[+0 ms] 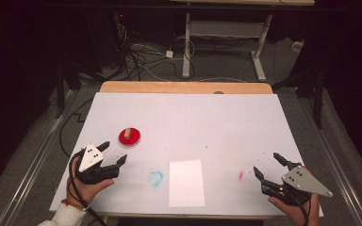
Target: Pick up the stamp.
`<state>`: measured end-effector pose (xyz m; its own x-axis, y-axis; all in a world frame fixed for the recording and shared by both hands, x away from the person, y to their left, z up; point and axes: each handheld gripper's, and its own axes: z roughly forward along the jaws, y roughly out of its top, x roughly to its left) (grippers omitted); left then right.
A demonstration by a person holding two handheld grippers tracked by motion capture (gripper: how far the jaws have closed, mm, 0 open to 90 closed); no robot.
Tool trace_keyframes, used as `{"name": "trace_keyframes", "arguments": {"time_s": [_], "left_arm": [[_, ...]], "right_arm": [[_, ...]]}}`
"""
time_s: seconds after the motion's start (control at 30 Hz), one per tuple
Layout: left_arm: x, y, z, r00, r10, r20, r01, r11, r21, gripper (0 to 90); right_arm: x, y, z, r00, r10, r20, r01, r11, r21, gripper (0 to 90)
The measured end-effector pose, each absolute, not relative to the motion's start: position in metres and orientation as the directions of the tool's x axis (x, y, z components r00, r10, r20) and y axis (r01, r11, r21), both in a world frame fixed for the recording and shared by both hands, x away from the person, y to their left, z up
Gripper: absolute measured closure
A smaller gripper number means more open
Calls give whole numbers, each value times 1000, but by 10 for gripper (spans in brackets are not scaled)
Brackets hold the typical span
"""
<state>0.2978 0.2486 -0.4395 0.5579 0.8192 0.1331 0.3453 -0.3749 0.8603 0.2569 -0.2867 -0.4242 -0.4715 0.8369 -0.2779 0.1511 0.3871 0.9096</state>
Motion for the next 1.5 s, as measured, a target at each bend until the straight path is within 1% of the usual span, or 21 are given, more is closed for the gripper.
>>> {"name": "trace_keyframes", "arguments": {"time_s": [0.2, 0.33, 0.37, 0.47, 0.6, 0.63, 0.77, 0.83, 0.87, 1.0, 1.03, 1.1, 1.13, 1.17, 1.23, 1.37, 1.5], "left_arm": [[300, 249, -436, 559, 821, 117, 380, -379, 844, 258], [307, 248, -430, 554, 826, 104, 456, -406, 792, 263], [310, 249, -427, 551, 829, 95, 483, -410, 773, 263], [320, 248, -415, 538, 839, 81, 523, -408, 748, 264], [331, 243, -401, 535, 839, 99, 546, -433, 717, 277], [337, 241, -398, 535, 839, 96, 554, -435, 710, 292], [355, 236, -391, 542, 837, 72, 583, -437, 685, 327], [368, 232, -389, 543, 838, 50, 618, -439, 652, 329], [377, 229, -389, 532, 845, 44, 641, -436, 631, 369], [404, 220, -396, 511, 859, 31, 711, -442, 547, 378], [410, 217, -398, 511, 859, 35, 725, -452, 520, 400], [423, 213, -404, 503, 864, 32, 754, -456, 473, 404], [429, 211, -407, 502, 864, 36, 767, -463, 445, 437], [432, 211, -409, 497, 867, 35, 775, -462, 431, 437], [440, 211, -415, 480, 877, 34, 801, -454, 391, 469], [448, 215, -421, 463, 886, 14, 822, -436, 366, 491], [451, 216, -423, 454, 891, 8, 829, -426, 362, 557]], "right_arm": [[260, -287, -426, -470, 838, -278, 162, 391, 906, 253], [262, -284, -426, -470, 831, -298, 162, 413, 896, 256], [262, -284, -426, -470, 831, -298, 162, 413, 896, 256], [263, -282, -429, -474, 828, -300, 177, 424, 888, 256], [263, -282, -431, -469, 828, -308, 184, 433, 882, 255], [264, -283, -431, -466, 829, -310, 185, 434, 882, 255], [265, -283, -432, -463, 833, -304, 197, 431, 881, 254], [265, -283, -432, -463, 831, -307, 198, 435, 878, 254], [266, -283, -434, -461, 831, -312, 203, 441, 874, 254], [266, -283, -435, -463, 829, -313, 211, 446, 870, 256], [266, -283, -436, -462, 827, -320, 211, 453, 866, 257], [266, -283, -436, -461, 825, -326, 212, 459, 863, 258], [267, -283, -437, -458, 825, -331, 217, 465, 859, 260], [267, -283, -437, -458, 825, -331, 217, 465, 859, 260], [267, -284, -437, -460, 824, -332, 220, 468, 856, 261], [267, -284, -438, -463, 821, -333, 219, 471, 855, 261], [268, -284, -438, -466, 818, -338, 220, 477, 851, 268]]}}
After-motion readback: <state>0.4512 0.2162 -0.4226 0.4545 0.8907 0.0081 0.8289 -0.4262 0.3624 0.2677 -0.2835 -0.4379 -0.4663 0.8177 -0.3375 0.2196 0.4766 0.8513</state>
